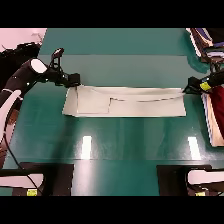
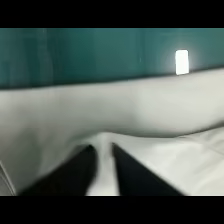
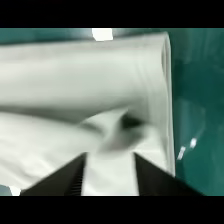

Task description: Fold the shirts.

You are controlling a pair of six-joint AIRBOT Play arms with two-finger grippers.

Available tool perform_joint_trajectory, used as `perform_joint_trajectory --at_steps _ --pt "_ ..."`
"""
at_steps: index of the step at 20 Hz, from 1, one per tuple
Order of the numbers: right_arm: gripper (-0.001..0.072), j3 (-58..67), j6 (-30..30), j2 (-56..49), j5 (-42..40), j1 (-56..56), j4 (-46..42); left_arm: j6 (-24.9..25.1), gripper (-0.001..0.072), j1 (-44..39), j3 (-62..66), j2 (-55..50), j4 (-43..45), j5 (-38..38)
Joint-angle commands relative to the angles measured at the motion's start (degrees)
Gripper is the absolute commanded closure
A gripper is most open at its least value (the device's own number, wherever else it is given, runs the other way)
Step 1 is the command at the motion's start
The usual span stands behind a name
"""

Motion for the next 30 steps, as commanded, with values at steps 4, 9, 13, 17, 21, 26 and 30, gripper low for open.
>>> perform_joint_trajectory --at_steps 4,9,13,17,21,26,30 --pt "0.0297 2.5 -6.7 -5.0 5.0 -6.6 9.7 0.6 0.0121 0.6 5.1 -2.4 1.7 -7.3" --pt "0.0146 -8.8 -11.3 -4.0 4.8 -14.3 10.8 0.5 0.0683 0.6 5.4 -2.4 -2.4 -11.4" --pt "0.0159 -14.1 -15.2 -7.4 4.2 -15.6 18.0 0.5 0.0684 -3.2 5.4 -2.5 -5.8 -9.8" --pt "0.0316 -14.2 -16.3 -9.7 1.6 -11.7 19.1 0.5 0.0684 -10.7 5.4 -3.1 -5.8 -3.7" --pt "0.0693 -11.6 -18.9 -9.6 1.7 -8.1 19.2 -1.5 0.0685 -17.6 6.1 -6.6 -7.3 4.2" --pt "0.0694 -0.3 -17.0 -2.3 7.5 -3.8 19.2 -1.4 0.0685 -23.1 12.2 -14.6 -9.7 2.6" --pt "0.0694 7.1 -13.3 5.6 7.5 3.3 19.2 -1.4 0.0685 -26.0 17.6 -20.3 -10.2 2.6"
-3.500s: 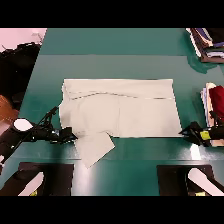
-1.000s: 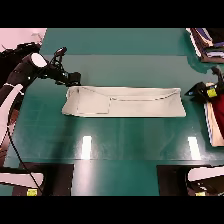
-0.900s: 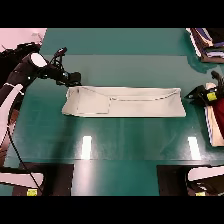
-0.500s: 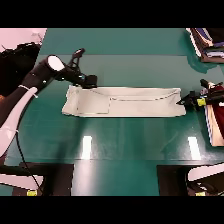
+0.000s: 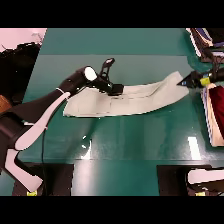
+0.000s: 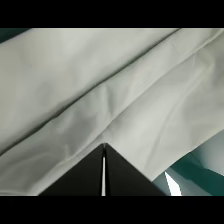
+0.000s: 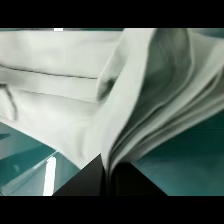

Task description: Fold the shirts.

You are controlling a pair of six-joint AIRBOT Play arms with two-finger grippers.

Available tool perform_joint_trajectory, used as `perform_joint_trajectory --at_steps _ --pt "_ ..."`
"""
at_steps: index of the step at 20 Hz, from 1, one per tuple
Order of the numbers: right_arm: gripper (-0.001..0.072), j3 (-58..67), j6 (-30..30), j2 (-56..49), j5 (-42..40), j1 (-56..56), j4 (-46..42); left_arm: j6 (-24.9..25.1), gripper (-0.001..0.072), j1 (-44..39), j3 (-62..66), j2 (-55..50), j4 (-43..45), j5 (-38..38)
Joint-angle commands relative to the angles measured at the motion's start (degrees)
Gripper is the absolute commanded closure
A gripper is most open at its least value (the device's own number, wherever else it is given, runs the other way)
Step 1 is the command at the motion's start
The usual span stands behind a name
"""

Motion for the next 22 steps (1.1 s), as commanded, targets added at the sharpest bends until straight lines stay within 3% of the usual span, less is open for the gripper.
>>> perform_joint_trajectory --at_steps 1,12,18,22 --pt "0.0694 6.9 2.4 5.9 0.7 6.7 0.2 -0.1 0.0685 -2.5 4.3 -5.0 -0.8 0.1" --pt "0.0694 16.6 6.3 7.6 -5.3 23.9 0.1 0.0 0.0685 -2.0 5.3 -7.6 0.0 -1.3" --pt "0.0694 16.6 5.6 6.7 -13.0 33.3 0.7 -0.1 0.0685 9.2 20.4 -6.4 8.7 -20.2" --pt "0.0693 16.7 -1.0 -0.5 -20.4 44.2 12.2 -0.1 0.0685 19.9 28.6 0.8 11.0 -25.5"
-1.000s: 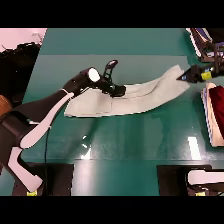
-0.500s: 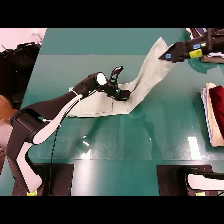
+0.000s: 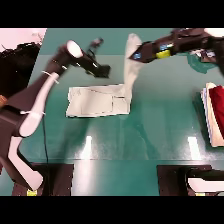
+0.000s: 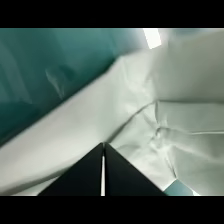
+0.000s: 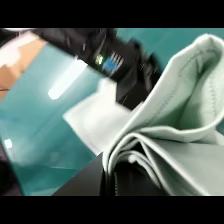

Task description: Fold the shirts.

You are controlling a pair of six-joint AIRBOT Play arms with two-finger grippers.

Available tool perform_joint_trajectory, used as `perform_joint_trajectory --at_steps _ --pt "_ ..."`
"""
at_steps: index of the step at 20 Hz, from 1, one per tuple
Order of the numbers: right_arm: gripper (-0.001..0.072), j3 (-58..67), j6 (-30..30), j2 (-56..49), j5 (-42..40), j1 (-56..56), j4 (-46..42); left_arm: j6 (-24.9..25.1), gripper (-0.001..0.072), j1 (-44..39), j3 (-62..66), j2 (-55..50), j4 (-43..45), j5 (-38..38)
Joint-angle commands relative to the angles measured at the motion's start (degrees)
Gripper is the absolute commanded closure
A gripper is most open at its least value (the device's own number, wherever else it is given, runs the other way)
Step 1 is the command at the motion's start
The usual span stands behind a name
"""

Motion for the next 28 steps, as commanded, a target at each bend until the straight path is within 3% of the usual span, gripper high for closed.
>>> perform_joint_trajectory --at_steps 1,3,4,5,6,7,9,14,18,19,20,25,28 --pt "0.0693 0.2 -7.0 -6.8 -9.9 10.6 9.0 0.0 0.0685 9.2 5.4 7.2 5.0 -5.3" --pt "0.0686 4.0 -8.2 -13.9 -15.1 17.0 9.6 0.0 0.0685 13.6 5.4 12.9 9.5 -6.0" --pt "0.0564 7.2 -9.0 -17.6 -15.5 19.3 9.6 0.0 0.0684 15.6 5.2 15.6 11.2 -6.2" --pt "0.0261 10.7 -9.3 -21.4 -15.4 21.2 9.7 0.0 0.0684 17.2 5.2 17.7 12.2 -6.5" --pt "0.0095 13.8 -9.3 -24.3 -14.0 22.1 9.7 0.0 0.0685 18.6 5.2 19.5 12.6 -6.8" --pt "0.0114 15.8 -8.8 -26.0 -11.4 22.3 9.7 0.0 0.0684 19.8 5.2 21.1 12.6 -7.1" --pt "0.0230 13.7 -5.6 -25.2 -6.5 20.1 8.0 0.0 0.0685 21.1 5.1 23.0 12.6 -7.6" --pt "0.0233 -8.7 -3.0 -13.8 -4.2 6.3 0.3 0.0 0.0684 21.1 3.6 23.5 12.1 -9.5" --pt "0.0224 -26.0 -0.4 -6.0 -5.4 -7.4 -0.7 0.0 0.0684 21.1 0.8 23.4 10.3 -9.0" --pt "0.0099 -28.5 -0.3 -5.4 -5.4 -9.8 -0.5 0.0 0.0684 21.1 0.5 23.4 9.5 -8.6" --pt "0.0019 -30.6 -0.2 -5.5 -5.2 -12.0 -0.5 0.0 0.0684 21.1 0.3 23.4 8.5 -8.0" --pt "0.0048 -33.2 0.0 -9.6 -6.2 -11.9 2.8 0.1 0.0684 18.9 0.3 23.4 7.9 -6.7" --pt "0.0136 -30.7 -0.1 -15.2 -6.9 -8.0 9.1 0.1 0.0684 16.8 0.3 23.4 7.9 -5.7"
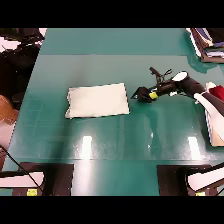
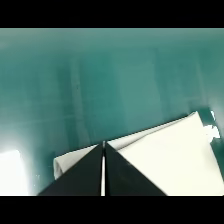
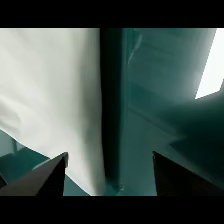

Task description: Fold the shirts.

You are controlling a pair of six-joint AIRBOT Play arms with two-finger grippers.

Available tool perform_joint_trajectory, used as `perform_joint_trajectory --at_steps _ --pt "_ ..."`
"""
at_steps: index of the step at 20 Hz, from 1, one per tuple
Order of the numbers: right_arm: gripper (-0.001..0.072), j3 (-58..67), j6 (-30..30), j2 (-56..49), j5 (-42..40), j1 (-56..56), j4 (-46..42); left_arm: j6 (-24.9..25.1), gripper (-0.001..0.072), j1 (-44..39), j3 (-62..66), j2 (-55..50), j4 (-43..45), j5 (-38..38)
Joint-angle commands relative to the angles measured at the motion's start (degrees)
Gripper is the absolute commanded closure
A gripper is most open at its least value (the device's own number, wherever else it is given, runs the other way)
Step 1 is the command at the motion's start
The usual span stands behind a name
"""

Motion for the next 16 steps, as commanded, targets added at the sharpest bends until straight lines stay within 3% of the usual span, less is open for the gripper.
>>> perform_joint_trajectory --at_steps 1,4,5,7,9,10,16 --pt "0.0136 3.1 0.1 -6.2 0.7 3.7 5.6 0.0 0.0684 -2.3 -0.1 0.0 -0.2 1.4" --pt "0.0140 11.5 0.1 -12.6 1.2 9.0 7.5 0.0 0.0684 -4.4 -0.1 0.0 -0.2 1.3" --pt "0.0184 14.0 0.1 -14.2 0.4 10.5 7.7 0.0 0.0684 -5.1 -0.1 0.0 -0.2 1.3" --pt "0.0382 18.9 0.1 -16.8 -1.4 13.0 7.7 0.0 0.0684 -6.2 -0.1 0.0 -0.2 0.7" --pt "0.0662 22.7 0.1 -17.8 -3.4 14.0 7.0 0.0 0.0684 -7.3 -0.1 0.0 -0.4 0.1" --pt "0.0693 24.3 0.1 -17.7 -3.7 14.1 6.2 0.0 0.0684 -7.8 -0.1 0.0 -0.3 -0.1" --pt "0.0693 27.4 4.3 -6.3 -2.0 2.0 -8.7 -0.1 0.0685 -10.4 -0.1 0.0 -0.5 -1.0"
